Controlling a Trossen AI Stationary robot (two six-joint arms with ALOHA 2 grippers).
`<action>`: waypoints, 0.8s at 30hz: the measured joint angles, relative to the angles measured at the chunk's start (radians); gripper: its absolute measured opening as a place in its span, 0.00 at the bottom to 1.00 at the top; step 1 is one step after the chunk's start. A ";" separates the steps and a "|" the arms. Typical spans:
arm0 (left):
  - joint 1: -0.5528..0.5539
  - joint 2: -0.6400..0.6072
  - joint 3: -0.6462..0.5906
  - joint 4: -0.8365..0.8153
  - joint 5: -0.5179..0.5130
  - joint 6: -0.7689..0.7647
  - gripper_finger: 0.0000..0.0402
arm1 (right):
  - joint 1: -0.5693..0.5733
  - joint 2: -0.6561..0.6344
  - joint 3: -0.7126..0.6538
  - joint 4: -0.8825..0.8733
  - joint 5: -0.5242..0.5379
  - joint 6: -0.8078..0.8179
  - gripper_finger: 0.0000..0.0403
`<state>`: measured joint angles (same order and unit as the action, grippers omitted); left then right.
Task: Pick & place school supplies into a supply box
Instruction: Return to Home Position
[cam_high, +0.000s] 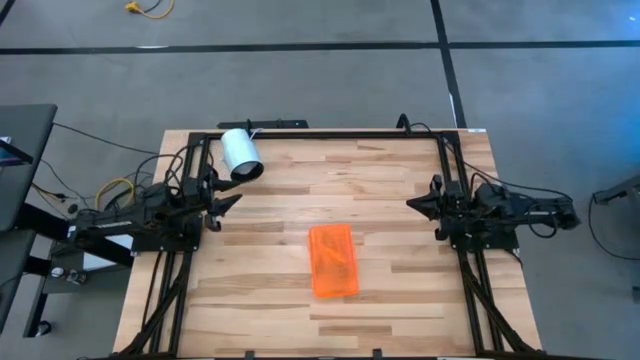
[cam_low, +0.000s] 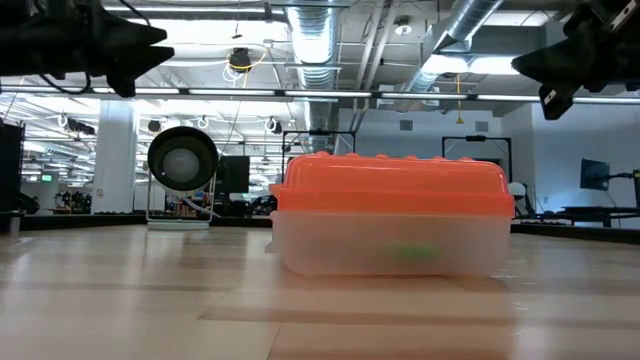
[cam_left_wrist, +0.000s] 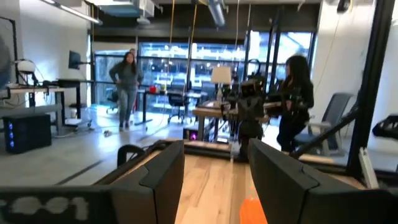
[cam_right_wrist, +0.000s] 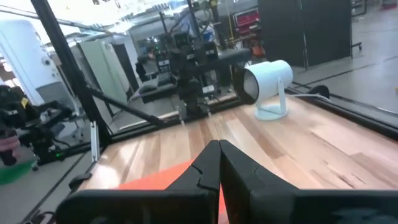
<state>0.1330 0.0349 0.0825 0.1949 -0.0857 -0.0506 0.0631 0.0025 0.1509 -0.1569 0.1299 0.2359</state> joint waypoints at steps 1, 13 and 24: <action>0.000 -0.021 -0.008 0.000 0.000 -0.009 0.42 | 0.000 0.000 0.002 0.004 0.000 0.001 0.00; -0.138 -0.023 -0.020 0.038 -0.068 0.005 0.42 | 0.037 0.000 -0.024 0.067 0.001 0.011 0.00; -0.243 -0.023 -0.071 -0.030 -0.136 -0.017 0.42 | 0.107 0.000 -0.143 0.203 0.060 0.007 0.00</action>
<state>-0.1103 0.0118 0.0111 0.1648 -0.2221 -0.0673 0.1699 0.0021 0.0074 0.0460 0.1902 0.2426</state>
